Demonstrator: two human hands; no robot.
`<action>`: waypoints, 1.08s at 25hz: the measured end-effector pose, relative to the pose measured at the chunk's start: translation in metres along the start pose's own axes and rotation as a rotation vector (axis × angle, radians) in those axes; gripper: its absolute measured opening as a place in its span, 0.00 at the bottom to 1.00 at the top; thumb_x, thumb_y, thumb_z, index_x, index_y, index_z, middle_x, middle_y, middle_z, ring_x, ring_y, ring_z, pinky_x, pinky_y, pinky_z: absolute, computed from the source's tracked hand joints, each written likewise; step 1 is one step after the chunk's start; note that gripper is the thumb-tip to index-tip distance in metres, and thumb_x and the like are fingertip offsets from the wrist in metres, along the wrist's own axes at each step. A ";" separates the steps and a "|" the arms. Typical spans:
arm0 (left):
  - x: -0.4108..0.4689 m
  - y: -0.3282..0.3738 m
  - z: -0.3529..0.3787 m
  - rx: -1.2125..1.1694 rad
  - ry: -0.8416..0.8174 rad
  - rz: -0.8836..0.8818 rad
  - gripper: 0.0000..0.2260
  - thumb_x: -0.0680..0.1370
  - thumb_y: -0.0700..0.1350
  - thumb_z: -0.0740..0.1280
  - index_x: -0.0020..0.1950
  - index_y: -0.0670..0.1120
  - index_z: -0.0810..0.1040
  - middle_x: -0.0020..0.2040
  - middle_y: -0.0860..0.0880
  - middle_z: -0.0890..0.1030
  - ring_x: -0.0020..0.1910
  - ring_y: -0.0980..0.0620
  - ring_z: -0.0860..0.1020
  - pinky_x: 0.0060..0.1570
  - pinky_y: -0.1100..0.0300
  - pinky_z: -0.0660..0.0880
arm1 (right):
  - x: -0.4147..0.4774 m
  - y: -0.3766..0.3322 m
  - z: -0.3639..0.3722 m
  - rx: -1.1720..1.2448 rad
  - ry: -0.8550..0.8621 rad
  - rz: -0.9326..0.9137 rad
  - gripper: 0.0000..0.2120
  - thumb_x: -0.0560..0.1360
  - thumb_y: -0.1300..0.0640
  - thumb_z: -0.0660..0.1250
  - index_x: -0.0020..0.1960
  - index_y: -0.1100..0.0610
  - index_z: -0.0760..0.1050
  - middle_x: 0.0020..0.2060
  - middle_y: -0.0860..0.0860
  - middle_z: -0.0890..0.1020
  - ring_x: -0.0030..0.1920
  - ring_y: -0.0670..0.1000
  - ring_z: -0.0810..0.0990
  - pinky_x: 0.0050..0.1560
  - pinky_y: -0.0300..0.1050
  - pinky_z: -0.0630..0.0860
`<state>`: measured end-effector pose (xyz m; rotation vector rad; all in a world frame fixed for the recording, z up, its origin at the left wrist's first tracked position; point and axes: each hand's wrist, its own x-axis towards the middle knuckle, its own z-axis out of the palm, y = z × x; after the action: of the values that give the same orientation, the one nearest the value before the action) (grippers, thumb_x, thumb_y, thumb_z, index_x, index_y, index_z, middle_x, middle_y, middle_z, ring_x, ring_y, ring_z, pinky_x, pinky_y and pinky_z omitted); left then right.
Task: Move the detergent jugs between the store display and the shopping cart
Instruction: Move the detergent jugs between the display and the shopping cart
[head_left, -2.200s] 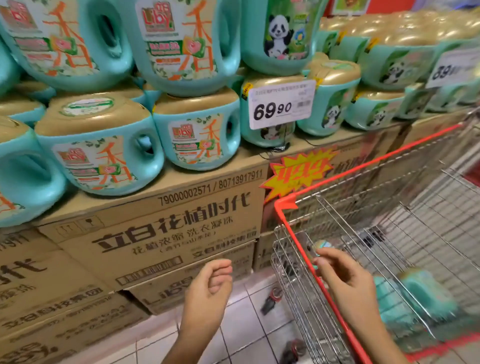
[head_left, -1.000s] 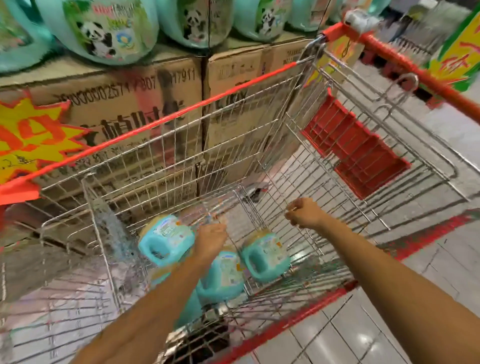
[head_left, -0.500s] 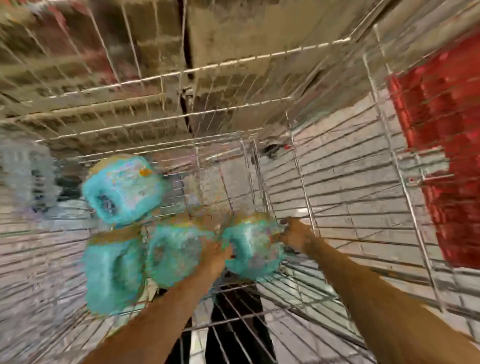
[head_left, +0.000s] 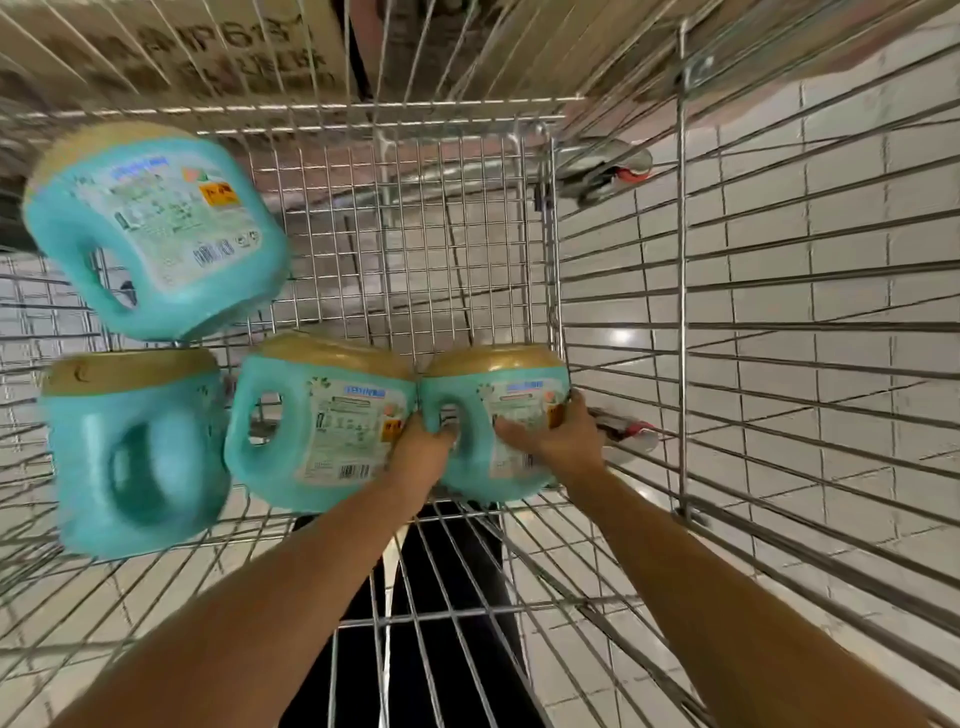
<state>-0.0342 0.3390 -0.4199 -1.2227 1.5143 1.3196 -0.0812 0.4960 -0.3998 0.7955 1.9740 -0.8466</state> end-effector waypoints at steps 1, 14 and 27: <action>-0.002 0.000 -0.002 0.013 0.005 0.037 0.15 0.81 0.43 0.63 0.67 0.42 0.70 0.50 0.45 0.79 0.50 0.44 0.79 0.50 0.52 0.75 | 0.002 -0.001 -0.003 0.003 -0.058 0.029 0.44 0.57 0.42 0.81 0.65 0.58 0.69 0.60 0.56 0.78 0.63 0.60 0.75 0.66 0.61 0.70; -0.098 0.066 -0.062 -0.230 -0.036 0.405 0.03 0.82 0.41 0.62 0.50 0.44 0.75 0.36 0.48 0.75 0.33 0.56 0.77 0.36 0.63 0.75 | -0.080 -0.054 -0.073 0.491 -0.385 -0.047 0.16 0.63 0.52 0.76 0.49 0.55 0.81 0.47 0.54 0.86 0.46 0.54 0.85 0.41 0.46 0.81; -0.305 0.163 -0.169 -0.620 0.110 0.907 0.06 0.80 0.42 0.65 0.43 0.48 0.75 0.32 0.53 0.77 0.29 0.57 0.74 0.28 0.64 0.72 | -0.299 -0.203 -0.128 0.582 -0.059 -0.754 0.23 0.72 0.62 0.72 0.65 0.65 0.72 0.60 0.62 0.79 0.56 0.58 0.80 0.56 0.51 0.77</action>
<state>-0.1118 0.2254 -0.0602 -0.9624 1.9071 2.4858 -0.1568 0.4157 -0.0324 0.2887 1.9973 -1.9166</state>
